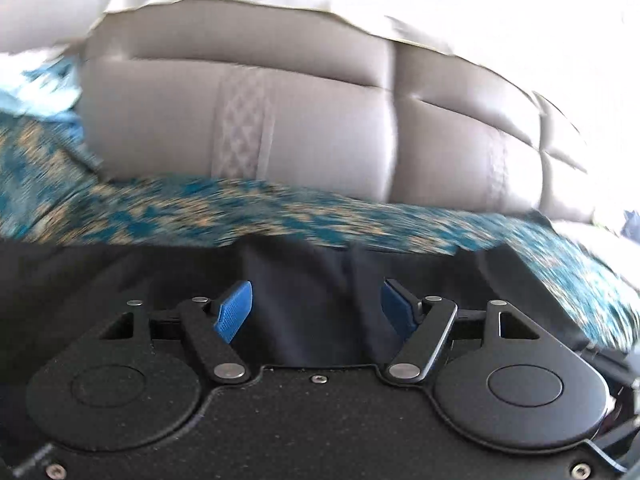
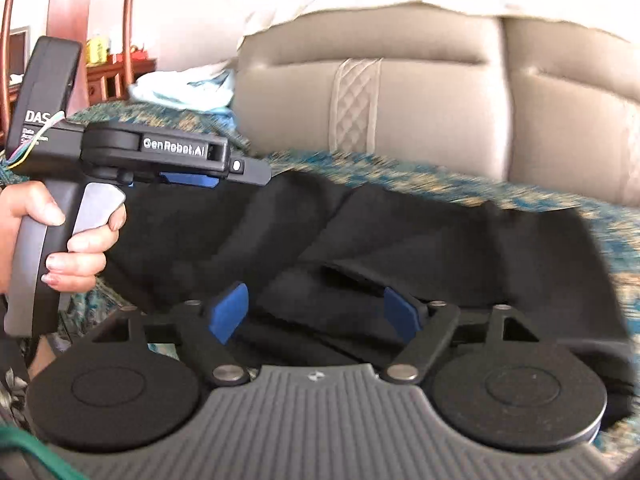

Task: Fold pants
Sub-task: 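Fold the leg end over toward the left gripper and release it with the right gripper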

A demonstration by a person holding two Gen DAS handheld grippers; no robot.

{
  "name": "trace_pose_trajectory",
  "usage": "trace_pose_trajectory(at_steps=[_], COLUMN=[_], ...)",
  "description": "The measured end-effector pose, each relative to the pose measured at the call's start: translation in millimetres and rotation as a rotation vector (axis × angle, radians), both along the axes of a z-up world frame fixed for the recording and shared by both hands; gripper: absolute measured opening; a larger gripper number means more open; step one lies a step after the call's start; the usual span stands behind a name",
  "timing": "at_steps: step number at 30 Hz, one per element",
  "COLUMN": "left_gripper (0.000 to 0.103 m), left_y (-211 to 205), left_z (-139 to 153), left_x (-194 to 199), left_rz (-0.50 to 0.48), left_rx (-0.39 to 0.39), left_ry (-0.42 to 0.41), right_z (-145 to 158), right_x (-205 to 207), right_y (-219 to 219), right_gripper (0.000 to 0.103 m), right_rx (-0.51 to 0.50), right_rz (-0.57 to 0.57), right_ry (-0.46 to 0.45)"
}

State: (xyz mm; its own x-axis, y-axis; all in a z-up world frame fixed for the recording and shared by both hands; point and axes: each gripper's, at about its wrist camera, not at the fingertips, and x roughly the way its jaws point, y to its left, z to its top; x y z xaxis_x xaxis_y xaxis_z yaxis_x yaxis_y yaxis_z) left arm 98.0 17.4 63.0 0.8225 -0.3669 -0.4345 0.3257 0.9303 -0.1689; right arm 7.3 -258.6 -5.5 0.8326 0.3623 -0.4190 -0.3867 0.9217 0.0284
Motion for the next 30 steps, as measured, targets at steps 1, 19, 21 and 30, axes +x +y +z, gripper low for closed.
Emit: trace_pose_trajectory(at_steps=[1,19,21,30], left_gripper=[0.070,0.077,0.076,0.022], left_y=[-10.1,-174.3,-188.0,-174.0], left_z=[1.3,-40.0,-38.6,-27.3], left_x=[-3.4,4.6,14.0,90.5], left_rz=[-0.021,-0.169,-0.145,0.225], left_rx=[0.017,0.392,0.416,0.434], left_ry=[-0.010,0.015,0.002,0.052], right_z=[2.2,-25.9,-27.8,-30.3], right_x=[-6.6,-12.2,-14.0,-15.8], right_y=[-10.3,-103.7,-107.8,-108.8], right_gripper=[0.089,0.072,0.072,0.072], right_rx=[0.003,-0.101,-0.086,-0.077], right_rz=[-0.026,-0.445,-0.441,-0.428], right_ry=[-0.021,0.060,0.055,0.023])
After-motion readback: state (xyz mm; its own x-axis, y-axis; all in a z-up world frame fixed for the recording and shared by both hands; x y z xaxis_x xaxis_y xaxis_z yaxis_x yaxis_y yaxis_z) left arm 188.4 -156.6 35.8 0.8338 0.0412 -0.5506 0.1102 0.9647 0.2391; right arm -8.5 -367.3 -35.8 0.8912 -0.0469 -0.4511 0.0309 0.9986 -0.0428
